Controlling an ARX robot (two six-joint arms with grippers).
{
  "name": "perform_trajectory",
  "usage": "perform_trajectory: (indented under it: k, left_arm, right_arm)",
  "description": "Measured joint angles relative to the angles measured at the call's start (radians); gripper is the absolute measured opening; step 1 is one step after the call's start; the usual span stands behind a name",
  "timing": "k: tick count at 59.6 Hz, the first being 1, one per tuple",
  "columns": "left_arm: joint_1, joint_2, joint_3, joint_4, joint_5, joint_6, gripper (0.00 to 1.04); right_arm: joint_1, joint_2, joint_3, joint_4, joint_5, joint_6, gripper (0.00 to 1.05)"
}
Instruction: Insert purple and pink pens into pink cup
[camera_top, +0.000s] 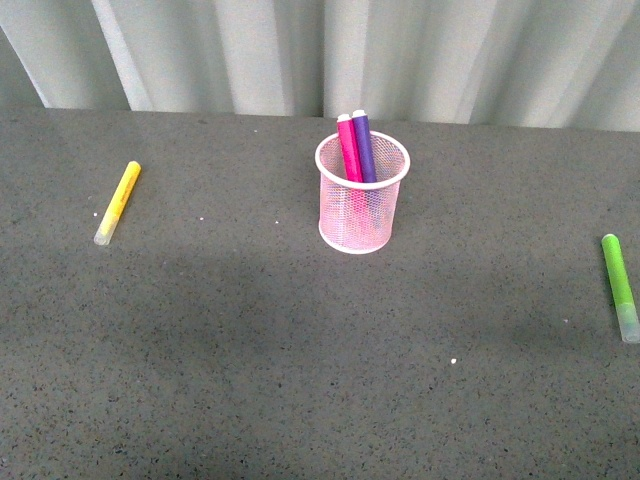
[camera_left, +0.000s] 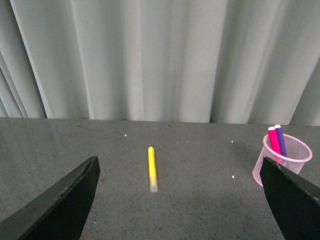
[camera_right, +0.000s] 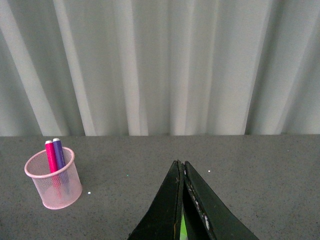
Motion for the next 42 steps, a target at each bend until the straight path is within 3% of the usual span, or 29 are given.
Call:
perform_trajectory:
  k: [17, 42]
  left_arm:
    - [0.000, 0.001, 0.000, 0.000, 0.000, 0.000, 0.98]
    - [0.000, 0.001, 0.000, 0.000, 0.000, 0.000, 0.98]
  right_arm:
    - [0.000, 0.000, 0.000, -0.001, 0.000, -0.001, 0.04]
    - [0.000, 0.000, 0.000, -0.001, 0.000, 0.000, 0.80]
